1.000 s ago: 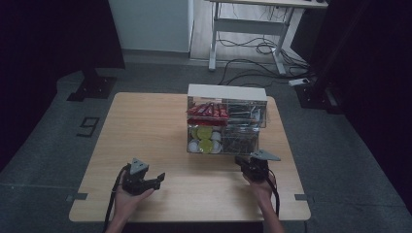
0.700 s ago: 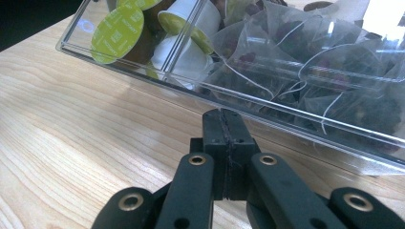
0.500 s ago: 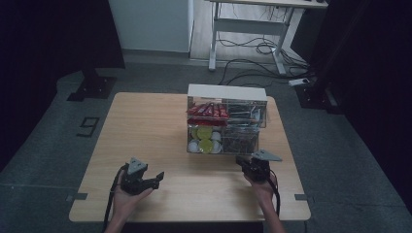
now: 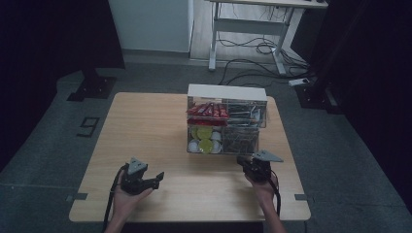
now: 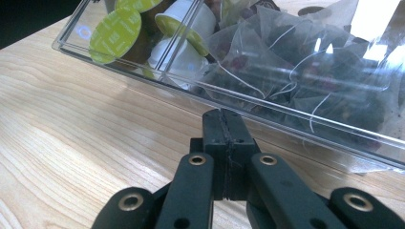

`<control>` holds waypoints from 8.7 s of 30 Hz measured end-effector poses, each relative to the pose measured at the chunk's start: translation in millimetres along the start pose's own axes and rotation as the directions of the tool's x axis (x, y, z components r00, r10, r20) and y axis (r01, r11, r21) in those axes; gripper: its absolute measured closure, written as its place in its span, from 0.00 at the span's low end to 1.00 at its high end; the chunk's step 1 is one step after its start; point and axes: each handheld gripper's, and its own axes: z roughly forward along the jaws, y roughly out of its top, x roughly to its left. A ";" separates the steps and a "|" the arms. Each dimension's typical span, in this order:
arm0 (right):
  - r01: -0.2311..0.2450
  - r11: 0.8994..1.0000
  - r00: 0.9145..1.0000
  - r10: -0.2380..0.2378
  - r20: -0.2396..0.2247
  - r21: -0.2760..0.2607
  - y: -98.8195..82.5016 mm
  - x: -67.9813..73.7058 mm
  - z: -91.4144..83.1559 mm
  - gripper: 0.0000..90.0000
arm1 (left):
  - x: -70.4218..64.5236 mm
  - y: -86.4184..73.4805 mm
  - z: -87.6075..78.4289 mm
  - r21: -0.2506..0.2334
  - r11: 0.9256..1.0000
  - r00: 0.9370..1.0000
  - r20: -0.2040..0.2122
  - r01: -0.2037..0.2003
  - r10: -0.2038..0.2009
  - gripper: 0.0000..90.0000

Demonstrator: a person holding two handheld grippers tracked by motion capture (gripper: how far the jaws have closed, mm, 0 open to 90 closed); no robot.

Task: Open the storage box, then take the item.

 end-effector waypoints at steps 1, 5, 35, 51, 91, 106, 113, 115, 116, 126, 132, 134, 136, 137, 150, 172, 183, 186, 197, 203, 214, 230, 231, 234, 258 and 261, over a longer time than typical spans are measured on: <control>0.005 1.000 1.000 -0.005 0.001 -0.005 0.3 0.4 -1.1 0.99 | -0.1 0.0 -0.1 0.002 1.000 1.000 0.000 -0.001 0.001 0.29; 0.005 0.999 1.000 -0.004 0.015 -0.042 2.3 0.6 -6.8 0.99 | 0.6 0.3 -1.1 0.003 1.000 1.000 -0.001 -0.001 0.001 0.29; -0.039 0.997 0.999 0.041 0.020 -0.065 7.8 -11.2 -13.1 0.99 | -2.0 -0.3 1.9 0.013 1.000 1.000 0.005 -0.007 0.007 0.29; -0.067 0.992 0.998 0.068 0.000 -0.110 25.0 -10.9 -17.9 0.99 | -3.0 -1.7 5.6 0.026 1.000 1.000 0.006 -0.011 0.011 0.29; -0.101 0.970 0.995 0.101 -0.010 -0.223 61.5 -19.2 -1.9 0.99 | 1.3 -2.2 2.1 0.022 1.000 1.000 -0.027 0.009 -0.008 0.29; -0.102 0.970 0.995 0.102 -0.011 -0.223 59.4 -19.2 -0.8 0.98 | -11.1 4.3 -0.5 0.003 1.000 0.999 -0.022 -0.023 0.023 0.29; -0.104 0.969 0.995 0.104 -0.013 -0.225 59.4 -20.0 -3.4 0.99 | -25.7 4.2 13.2 0.033 0.998 0.998 0.009 -0.061 0.061 0.29; -0.106 0.969 0.994 0.105 -0.015 -0.224 59.7 -20.5 -3.8 0.99 | -27.2 4.4 14.5 0.037 0.997 0.998 0.012 -0.063 0.062 0.29; -0.106 0.969 0.994 0.105 -0.015 -0.224 59.7 -20.5 -3.8 0.99 | -29.6 5.0 15.6 0.036 0.997 0.998 0.017 -0.063 0.063 0.29; -0.099 0.969 0.995 0.100 -0.007 -0.225 60.4 -19.8 -4.3 0.99 | -64.3 31.9 34.1 0.008 0.994 0.993 0.054 -0.107 0.107 0.29; -0.101 0.969 0.995 0.100 -0.014 -0.227 61.0 -21.1 -4.1 0.99 | -76.6 53.1 44.0 -0.014 0.992 0.992 0.035 -0.124 0.124 0.29; -0.100 0.969 0.995 0.099 -0.015 -0.227 60.8 -21.1 -4.0 0.99 | -78.3 57.6 45.4 -0.025 0.993 0.993 0.029 -0.117 0.118 0.29; -0.096 0.969 0.995 0.095 -0.014 -0.226 60.9 -20.8 -3.8 0.99 | -79.1 59.9 45.4 -0.048 0.994 0.994 0.028 -0.100 0.101 0.30; -0.097 0.969 0.995 0.096 -0.017 -0.226 60.9 -21.1 -3.7 0.99 | -79.3 61.4 46.4 -0.058 0.994 0.995 0.025 -0.090 0.092 0.30; -0.097 0.969 0.995 0.097 -0.014 -0.226 60.6 -19.4 -2.5 0.99 | -91.7 77.0 60.7 -0.069 0.994 0.996 0.019 -0.080 0.082 0.31; -0.118 0.966 0.993 0.112 -0.040 -0.230 59.6 -20.5 -0.2 0.99 | -114.0 91.2 101.4 -0.094 0.989 0.993 -0.053 -0.111 0.107 0.31; -0.117 0.966 0.993 0.110 -0.040 -0.231 59.2 -18.7 1.9 0.99 | -120.3 95.3 114.6 -0.094 0.989 0.992 -0.070 -0.111 0.105 0.32; -0.118 0.966 0.993 0.112 -0.041 -0.232 59.2 -18.6 1.6 0.99 | -121.3 94.8 116.5 -0.091 0.989 0.991 -0.073 -0.115 0.108 0.33; -0.128 0.963 0.991 0.118 -0.057 -0.235 59.5 -19.6 -0.6 0.99 | -122.5 93.9 124.1 -0.081 0.987 0.985 -0.109 -0.142 0.133 0.42; -0.132 0.962 0.991 0.122 -0.060 -0.237 59.2 -21.1 -1.9 0.99 | -122.9 94.0 122.9 -0.081 0.987 0.985 -0.112 -0.141 0.131 0.43; -0.134 0.961 0.991 0.122 -0.062 -0.241 59.6 -22.5 -3.7 0.99 | -121.7 97.2 104.9 -0.142 0.981 0.989 -0.087 -0.130 0.118 0.43; -0.140 0.961 0.990 0.129 -0.060 -0.240 58.7 -23.9 -4.0 0.99 | -113.4 92.2 60.5 -0.198 0.974 0.993 -0.064 -0.106 0.095 0.43; -0.142 0.960 0.990 0.131 -0.061 -0.240 58.6 -24.2 -4.0 0.99 | -112.5 92.0 59.6 -0.198 0.975 0.994 -0.062 -0.103 0.093 0.43; -0.144 0.960 0.989 0.133 -0.061 -0.241 58.3 -24.7 -3.7 0.99 | -111.3 91.4 59.0 -0.199 0.975 0.994 -0.064 -0.103 0.092 0.43; -0.146 0.960 0.989 0.138 -0.051 -0.238 56.6 -26.9 -2.1 0.99 | -79.4 80.6 41.7 -0.199 0.978 0.993 -0.111 -0.063 0.042 0.43; -0.147 0.960 0.989 0.139 -0.047 -0.237 56.3 -27.4 -2.0 0.99 | -71.3 78.5 38.7 -0.194 0.980 0.993 -0.113 -0.048 0.026 0.43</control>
